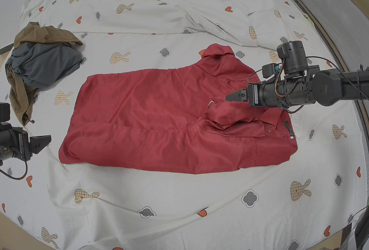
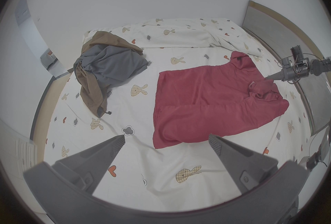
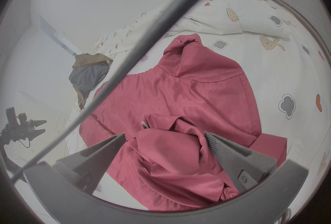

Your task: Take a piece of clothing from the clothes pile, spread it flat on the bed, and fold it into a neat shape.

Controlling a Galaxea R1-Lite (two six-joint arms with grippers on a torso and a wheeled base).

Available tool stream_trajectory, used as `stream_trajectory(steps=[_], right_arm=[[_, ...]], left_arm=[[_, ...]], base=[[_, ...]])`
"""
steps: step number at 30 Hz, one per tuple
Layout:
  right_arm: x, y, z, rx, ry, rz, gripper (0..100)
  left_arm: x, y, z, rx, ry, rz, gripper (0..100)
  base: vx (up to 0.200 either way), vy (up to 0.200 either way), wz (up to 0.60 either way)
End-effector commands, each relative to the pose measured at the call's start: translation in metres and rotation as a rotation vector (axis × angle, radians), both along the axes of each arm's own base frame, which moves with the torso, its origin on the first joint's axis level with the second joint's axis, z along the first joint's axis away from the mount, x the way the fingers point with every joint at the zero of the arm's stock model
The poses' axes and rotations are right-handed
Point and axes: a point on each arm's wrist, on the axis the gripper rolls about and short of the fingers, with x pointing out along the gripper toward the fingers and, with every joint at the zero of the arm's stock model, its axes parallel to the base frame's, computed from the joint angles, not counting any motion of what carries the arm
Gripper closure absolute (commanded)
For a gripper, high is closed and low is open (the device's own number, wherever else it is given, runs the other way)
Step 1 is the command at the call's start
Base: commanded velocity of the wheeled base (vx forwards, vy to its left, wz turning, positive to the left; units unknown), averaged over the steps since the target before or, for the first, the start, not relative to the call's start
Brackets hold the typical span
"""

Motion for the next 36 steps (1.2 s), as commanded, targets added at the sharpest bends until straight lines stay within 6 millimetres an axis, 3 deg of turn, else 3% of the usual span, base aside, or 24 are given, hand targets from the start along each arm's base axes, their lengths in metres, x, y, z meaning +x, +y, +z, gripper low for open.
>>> stream_trajectory(steps=[1, 6, 12, 13, 18, 26, 32, 36], right_arm=[[-0.002, -0.003, 0.004, 0.003, -0.008, -0.004, 0], [-0.002, -0.002, 0.002, 0.000, 0.001, -0.001, 0], [0.008, 0.002, -0.015, -0.015, 0.036, -0.003, 0], [0.008, 0.002, -0.016, -0.016, 0.039, -0.003, 100], [0.016, 0.005, -0.028, -0.026, 0.060, -0.005, 100], [0.012, 0.006, -0.018, -0.016, 0.029, 0.001, 100], [-0.015, -0.003, 0.015, 0.001, -0.043, 0.008, 100], [-0.035, -0.010, 0.018, -0.124, -0.104, 0.013, 100]], left_arm=[[0.000, 0.000, -0.001, 0.000, 0.006, -0.002, 0], [0.001, 0.000, -0.002, 0.000, 0.007, -0.002, 0], [0.001, 0.000, -0.002, 0.000, 0.009, 0.001, 0], [0.001, 0.000, -0.002, 0.000, 0.010, 0.001, 0], [0.000, 0.000, -0.002, 0.000, 0.007, 0.001, 0], [0.001, 0.000, -0.003, 0.000, 0.012, 0.001, 0], [0.000, 0.000, -0.003, 0.000, 0.010, 0.001, 0], [0.000, 0.000, -0.003, 0.000, 0.010, 0.001, 0]], base=[[0.000, 0.000, 0.00], [0.000, 0.000, 0.00], [0.000, 0.000, 0.00], [0.000, 0.000, 0.00], [0.000, 0.000, 0.00], [0.000, 0.000, 0.00], [0.000, 0.000, 0.00], [0.000, 0.000, 0.00]])
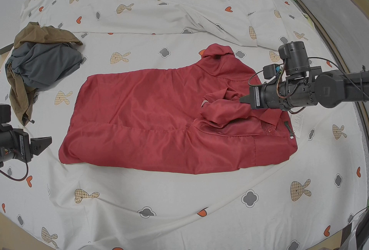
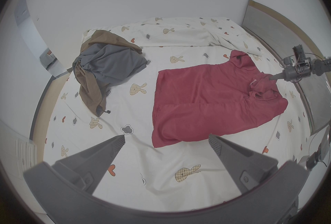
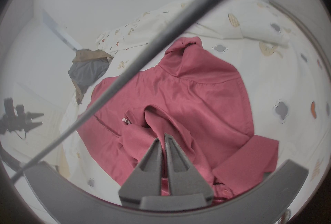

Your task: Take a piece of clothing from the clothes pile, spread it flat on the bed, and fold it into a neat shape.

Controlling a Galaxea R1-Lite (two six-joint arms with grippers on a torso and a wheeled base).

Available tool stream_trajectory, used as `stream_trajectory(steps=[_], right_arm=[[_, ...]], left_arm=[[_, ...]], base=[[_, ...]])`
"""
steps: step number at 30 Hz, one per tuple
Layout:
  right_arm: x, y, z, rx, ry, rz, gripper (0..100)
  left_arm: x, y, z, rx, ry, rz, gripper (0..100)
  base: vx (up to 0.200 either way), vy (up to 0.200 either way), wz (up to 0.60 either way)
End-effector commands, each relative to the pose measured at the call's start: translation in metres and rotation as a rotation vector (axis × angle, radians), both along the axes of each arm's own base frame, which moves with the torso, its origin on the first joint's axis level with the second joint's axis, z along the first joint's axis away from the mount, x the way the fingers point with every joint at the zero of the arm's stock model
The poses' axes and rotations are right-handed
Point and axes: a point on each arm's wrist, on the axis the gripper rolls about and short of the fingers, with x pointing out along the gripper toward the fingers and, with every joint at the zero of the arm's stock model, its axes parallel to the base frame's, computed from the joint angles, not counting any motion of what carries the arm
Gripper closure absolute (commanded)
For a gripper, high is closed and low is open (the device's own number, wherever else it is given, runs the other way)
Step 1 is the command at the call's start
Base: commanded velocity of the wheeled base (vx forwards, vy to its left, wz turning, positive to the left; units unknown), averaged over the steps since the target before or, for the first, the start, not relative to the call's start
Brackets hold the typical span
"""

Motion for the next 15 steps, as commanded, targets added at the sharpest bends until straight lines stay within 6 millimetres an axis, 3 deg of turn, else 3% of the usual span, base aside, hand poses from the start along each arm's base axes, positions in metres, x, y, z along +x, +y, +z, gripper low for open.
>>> stream_trajectory(steps=[1, 5, 7, 10, 15], right_arm=[[-0.034, -0.011, 0.015, -0.132, -0.092, 0.017, 100], [-0.056, -0.012, 0.008, -0.233, -0.184, 0.043, 100], [-0.056, -0.012, 0.008, -0.233, -0.184, 0.043, 100], [-0.062, -0.011, -0.011, -0.275, -0.339, -0.008, 100], [-0.070, -0.007, -0.024, -0.273, -0.393, 0.005, 100]], left_arm=[[0.000, 0.000, 0.000, 0.000, 0.000, 0.000, 0], [0.000, 0.000, 0.000, 0.000, 0.000, 0.000, 0], [0.000, 0.000, 0.000, 0.000, 0.000, 0.000, 0], [-0.001, 0.000, 0.000, 0.000, -0.003, 0.000, 0], [-0.002, 0.000, -0.003, 0.001, 0.007, 0.000, 0]], base=[[0.000, 0.000, 0.00], [0.000, 0.000, 0.00], [0.000, 0.000, 0.00], [0.000, 0.000, 0.00], [0.000, 0.000, 0.00]])
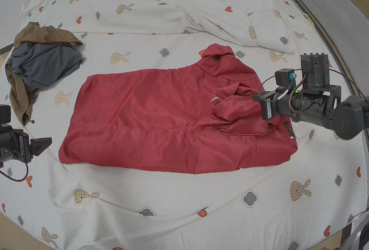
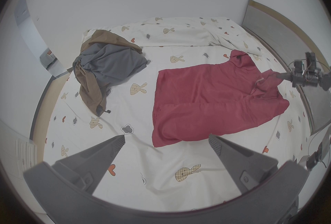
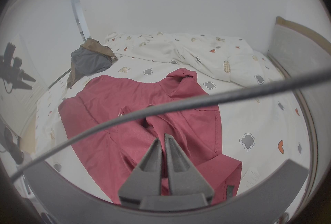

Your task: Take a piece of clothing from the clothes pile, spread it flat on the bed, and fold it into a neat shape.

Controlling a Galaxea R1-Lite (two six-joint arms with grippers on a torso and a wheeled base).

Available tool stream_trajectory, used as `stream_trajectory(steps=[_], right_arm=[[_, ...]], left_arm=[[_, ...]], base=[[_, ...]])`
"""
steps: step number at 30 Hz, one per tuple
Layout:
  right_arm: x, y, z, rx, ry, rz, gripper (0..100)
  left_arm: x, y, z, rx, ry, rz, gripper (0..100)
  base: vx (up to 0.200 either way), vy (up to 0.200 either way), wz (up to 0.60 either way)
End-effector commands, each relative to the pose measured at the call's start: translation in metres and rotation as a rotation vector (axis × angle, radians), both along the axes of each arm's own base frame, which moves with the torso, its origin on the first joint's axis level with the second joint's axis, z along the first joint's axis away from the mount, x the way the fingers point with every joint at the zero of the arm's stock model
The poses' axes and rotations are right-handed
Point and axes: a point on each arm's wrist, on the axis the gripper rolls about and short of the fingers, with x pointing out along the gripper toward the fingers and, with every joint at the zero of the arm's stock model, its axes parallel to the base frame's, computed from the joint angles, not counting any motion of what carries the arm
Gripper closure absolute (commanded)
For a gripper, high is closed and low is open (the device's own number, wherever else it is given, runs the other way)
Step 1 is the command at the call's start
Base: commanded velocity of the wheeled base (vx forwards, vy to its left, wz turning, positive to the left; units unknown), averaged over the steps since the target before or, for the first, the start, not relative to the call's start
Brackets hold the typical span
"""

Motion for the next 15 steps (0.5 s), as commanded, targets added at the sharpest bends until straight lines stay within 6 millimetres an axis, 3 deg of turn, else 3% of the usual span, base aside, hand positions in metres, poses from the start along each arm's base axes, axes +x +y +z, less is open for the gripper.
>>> stream_trajectory(steps=[1, 6, 7, 15], right_arm=[[-0.026, 0.002, -0.024, -0.057, -0.038, 0.012, 100], [-0.030, 0.003, -0.029, -0.064, -0.022, 0.020, 100], [-0.040, 0.001, -0.032, -0.073, -0.010, 0.024, 100], [-0.056, 0.004, -0.038, -0.100, 0.007, 0.043, 100]], left_arm=[[-0.001, 0.000, -0.002, 0.002, 0.006, 0.000, 0], [-0.001, 0.000, -0.002, 0.002, 0.004, 0.000, 0], [-0.002, 0.000, -0.002, 0.002, 0.004, 0.000, 0], [-0.001, 0.000, -0.003, 0.002, 0.001, 0.000, 0]], base=[[0.000, 0.000, 0.00], [0.000, 0.000, 0.00], [0.000, 0.000, 0.00], [0.000, 0.000, 0.00]])
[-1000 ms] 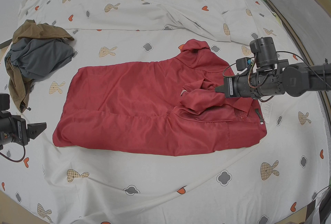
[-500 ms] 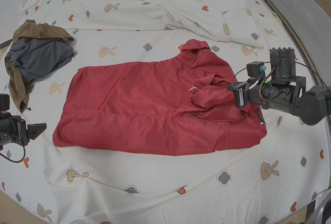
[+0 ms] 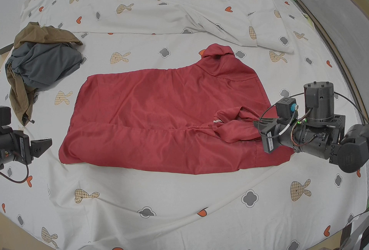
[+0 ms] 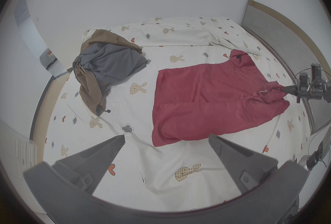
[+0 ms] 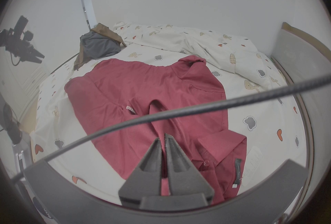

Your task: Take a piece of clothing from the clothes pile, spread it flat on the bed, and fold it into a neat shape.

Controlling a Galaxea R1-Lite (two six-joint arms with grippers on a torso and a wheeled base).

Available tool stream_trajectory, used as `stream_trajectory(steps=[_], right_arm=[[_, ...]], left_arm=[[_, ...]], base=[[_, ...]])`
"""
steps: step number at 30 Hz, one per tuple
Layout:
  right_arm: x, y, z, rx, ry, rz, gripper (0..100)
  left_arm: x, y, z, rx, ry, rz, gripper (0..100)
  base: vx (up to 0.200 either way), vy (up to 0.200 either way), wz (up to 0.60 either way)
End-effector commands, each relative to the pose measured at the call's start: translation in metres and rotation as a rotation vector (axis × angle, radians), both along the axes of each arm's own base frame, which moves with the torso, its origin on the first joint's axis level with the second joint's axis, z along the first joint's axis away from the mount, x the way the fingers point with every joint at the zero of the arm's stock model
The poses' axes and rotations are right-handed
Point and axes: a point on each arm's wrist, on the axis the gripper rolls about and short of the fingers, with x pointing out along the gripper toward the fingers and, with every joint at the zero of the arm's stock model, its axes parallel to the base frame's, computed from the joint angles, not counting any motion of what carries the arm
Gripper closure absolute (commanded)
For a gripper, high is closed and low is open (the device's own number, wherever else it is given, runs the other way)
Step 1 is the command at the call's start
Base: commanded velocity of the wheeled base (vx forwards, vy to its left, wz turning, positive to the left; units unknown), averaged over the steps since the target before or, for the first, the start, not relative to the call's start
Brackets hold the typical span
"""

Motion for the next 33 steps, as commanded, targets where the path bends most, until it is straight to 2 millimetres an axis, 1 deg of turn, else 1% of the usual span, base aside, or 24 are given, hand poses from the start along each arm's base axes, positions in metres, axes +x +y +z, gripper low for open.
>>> stream_trajectory(steps=[1, 3, 4, 5, 7, 10, 17, 21, 22, 23, 24, 25, 26, 27, 28, 29, 30, 31, 33], right_arm=[[-0.015, 0.000, -0.003, -0.014, 0.010, 0.025, 100], [-0.018, -0.001, -0.006, -0.031, 0.019, 0.030, 100], [-0.020, -0.002, -0.009, -0.039, 0.027, 0.033, 0], [-0.020, -0.002, -0.009, -0.039, 0.027, 0.033, 0], [-0.028, -0.003, -0.016, -0.056, 0.053, 0.048, 0], [-0.036, -0.003, -0.018, -0.058, 0.063, 0.065, 0], [-0.039, -0.005, -0.013, -0.042, 0.053, 0.064, 0], [-0.038, -0.006, 0.008, 0.002, -0.023, 0.051, 0], [-0.034, -0.005, 0.014, 0.017, -0.038, 0.046, 0], [-0.033, -0.004, 0.015, 0.022, -0.041, 0.041, 0], [-0.026, 0.000, 0.025, 0.084, -0.053, 0.019, 0], [-0.019, 0.004, 0.027, 0.117, -0.045, -0.003, 0], [-0.018, 0.004, 0.027, 0.122, -0.043, -0.008, 0], [0.001, 0.012, 0.014, 0.132, -0.002, -0.071, 0], [0.002, 0.013, 0.013, 0.131, 0.000, -0.076, 0], [0.017, 0.014, 0.001, 0.103, 0.013, -0.147, 0], [0.019, 0.014, -0.001, 0.097, 0.014, -0.159, 0], [0.027, 0.016, -0.012, 0.068, 0.030, -0.205, 0], [0.030, 0.018, -0.017, 0.056, 0.037, -0.217, 0]], left_arm=[[0.000, 0.000, 0.000, 0.001, -0.003, 0.001, 0], [0.000, 0.000, 0.000, -0.001, -0.003, 0.002, 0], [0.000, 0.000, 0.000, -0.001, -0.003, 0.002, 0], [0.000, 0.000, 0.000, -0.001, -0.003, 0.002, 0], [0.000, 0.000, 0.000, -0.001, -0.003, 0.002, 0], [0.000, 0.000, 0.000, -0.001, -0.004, 0.002, 0], [-0.001, 0.000, 0.001, 0.000, -0.012, 0.003, 0], [-0.001, 0.000, 0.001, 0.000, -0.012, 0.003, 0], [-0.001, 0.000, 0.001, -0.001, -0.012, 0.002, 0], [-0.001, 0.000, 0.001, 0.000, -0.012, 0.003, 0], [-0.001, 0.000, 0.001, -0.001, -0.012, 0.002, 0], [-0.001, 0.000, 0.001, 0.000, -0.012, 0.003, 0], [-0.001, 0.000, 0.001, 0.000, -0.012, 0.003, 0], [-0.001, 0.000, 0.001, 0.000, -0.012, 0.003, 0], [-0.001, 0.000, 0.001, 0.000, -0.012, 0.003, 0], [-0.001, 0.000, 0.001, 0.000, -0.013, 0.003, 0], [-0.001, 0.000, 0.001, 0.000, -0.013, 0.003, 0], [-0.001, 0.000, 0.001, -0.001, -0.013, 0.002, 0], [-0.001, 0.000, 0.001, 0.000, -0.012, 0.003, 0]], base=[[0.000, 0.000, 0.00], [0.000, 0.000, 0.00], [0.000, 0.000, 0.00], [0.000, 0.000, 0.00], [0.000, 0.000, 0.00], [0.000, 0.000, 0.00], [0.000, 0.000, 0.00], [0.000, 0.000, 0.00], [0.000, 0.000, 0.00], [0.000, 0.000, 0.00], [0.000, 0.000, 0.00], [0.000, 0.000, 0.00], [0.000, 0.000, 0.00], [0.000, 0.000, 0.00], [0.000, 0.000, 0.00], [0.000, 0.000, 0.00], [0.000, 0.000, 0.00], [0.000, 0.000, 0.00], [0.000, 0.000, 0.00]])
